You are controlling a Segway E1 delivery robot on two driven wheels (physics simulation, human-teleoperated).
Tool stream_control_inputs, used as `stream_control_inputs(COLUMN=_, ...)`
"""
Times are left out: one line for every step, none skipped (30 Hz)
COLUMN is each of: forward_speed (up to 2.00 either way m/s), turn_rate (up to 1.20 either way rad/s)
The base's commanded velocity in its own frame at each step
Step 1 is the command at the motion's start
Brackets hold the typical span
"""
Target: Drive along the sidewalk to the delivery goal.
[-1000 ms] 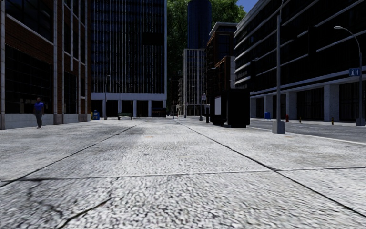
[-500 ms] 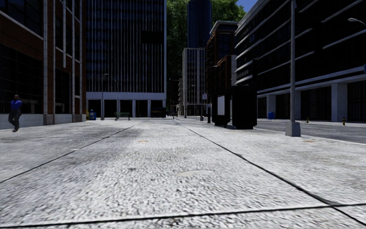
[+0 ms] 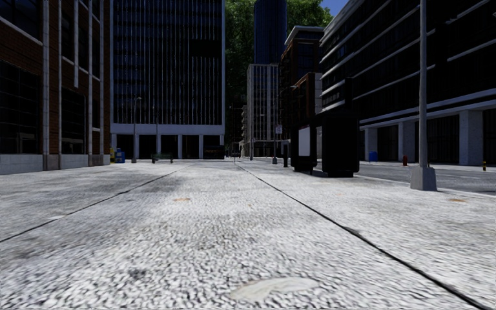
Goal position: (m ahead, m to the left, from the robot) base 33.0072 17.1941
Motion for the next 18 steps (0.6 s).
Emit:
stream_control_inputs(forward_speed=2.0, turn_rate=0.0)
stream_control_inputs(forward_speed=2.0, turn_rate=0.0)
stream_control_inputs(forward_speed=2.0, turn_rate=0.0)
stream_control_inputs(forward_speed=2.0, turn_rate=0.0)
stream_control_inputs(forward_speed=2.0, turn_rate=0.0)
stream_control_inputs(forward_speed=2.0, turn_rate=0.0)
stream_control_inputs(forward_speed=2.0, turn_rate=0.0)
stream_control_inputs(forward_speed=2.0, turn_rate=0.0)
stream_control_inputs(forward_speed=2.0, turn_rate=0.0)
stream_control_inputs(forward_speed=2.0, turn_rate=0.0)
stream_control_inputs(forward_speed=2.0, turn_rate=0.0)
stream_control_inputs(forward_speed=2.0, turn_rate=-0.08)
stream_control_inputs(forward_speed=2.0, turn_rate=-0.08)
stream_control_inputs(forward_speed=2.0, turn_rate=-0.18)
stream_control_inputs(forward_speed=2.0, turn_rate=-0.21)
stream_control_inputs(forward_speed=2.0, turn_rate=-0.22)
stream_control_inputs(forward_speed=2.0, turn_rate=-0.22)
stream_control_inputs(forward_speed=2.0, turn_rate=-0.22)
